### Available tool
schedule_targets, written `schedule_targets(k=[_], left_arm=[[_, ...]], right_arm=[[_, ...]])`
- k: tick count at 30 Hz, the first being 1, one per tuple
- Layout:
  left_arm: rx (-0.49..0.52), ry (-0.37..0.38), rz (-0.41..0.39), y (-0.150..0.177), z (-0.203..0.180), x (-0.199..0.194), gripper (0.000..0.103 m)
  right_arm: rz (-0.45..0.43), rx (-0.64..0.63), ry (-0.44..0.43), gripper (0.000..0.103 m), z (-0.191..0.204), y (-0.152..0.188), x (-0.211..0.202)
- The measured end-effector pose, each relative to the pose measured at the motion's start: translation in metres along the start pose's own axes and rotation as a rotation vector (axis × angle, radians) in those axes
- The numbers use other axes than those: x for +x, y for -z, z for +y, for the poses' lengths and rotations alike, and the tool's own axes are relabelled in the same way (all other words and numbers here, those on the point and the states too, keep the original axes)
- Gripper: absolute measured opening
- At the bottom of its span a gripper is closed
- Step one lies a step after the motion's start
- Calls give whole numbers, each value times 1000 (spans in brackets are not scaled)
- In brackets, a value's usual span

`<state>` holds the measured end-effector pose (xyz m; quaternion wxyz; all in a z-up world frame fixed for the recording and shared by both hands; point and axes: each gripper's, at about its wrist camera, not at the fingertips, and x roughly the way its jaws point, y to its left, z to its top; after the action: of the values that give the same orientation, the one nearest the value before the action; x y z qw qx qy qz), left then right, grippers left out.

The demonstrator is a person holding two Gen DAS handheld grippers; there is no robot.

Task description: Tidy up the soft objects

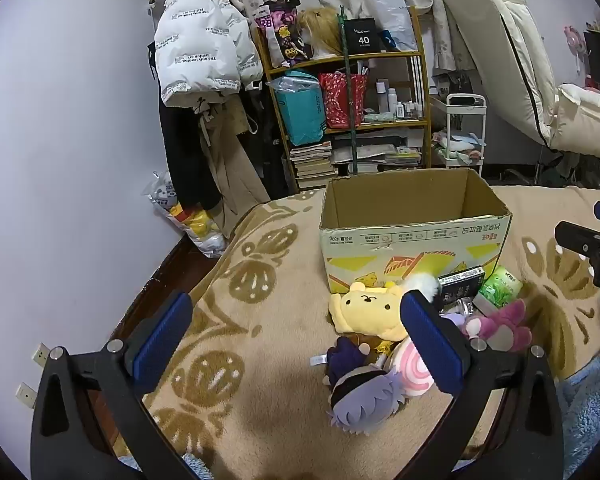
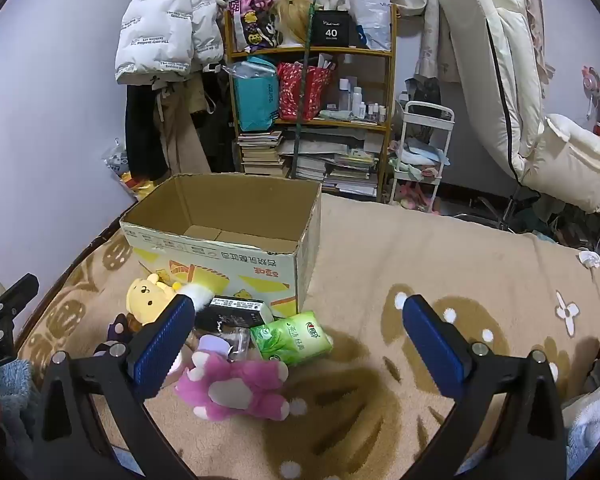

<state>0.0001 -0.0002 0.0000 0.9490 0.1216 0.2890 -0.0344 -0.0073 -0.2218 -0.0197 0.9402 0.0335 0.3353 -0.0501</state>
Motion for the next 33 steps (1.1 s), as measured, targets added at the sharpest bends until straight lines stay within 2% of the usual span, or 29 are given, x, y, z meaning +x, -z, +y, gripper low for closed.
schedule_targets(k=[33], left_arm=[[5, -6, -3, 0, 0, 0, 102]], right_arm=[[2, -9, 7, 103, 0, 0, 1]])
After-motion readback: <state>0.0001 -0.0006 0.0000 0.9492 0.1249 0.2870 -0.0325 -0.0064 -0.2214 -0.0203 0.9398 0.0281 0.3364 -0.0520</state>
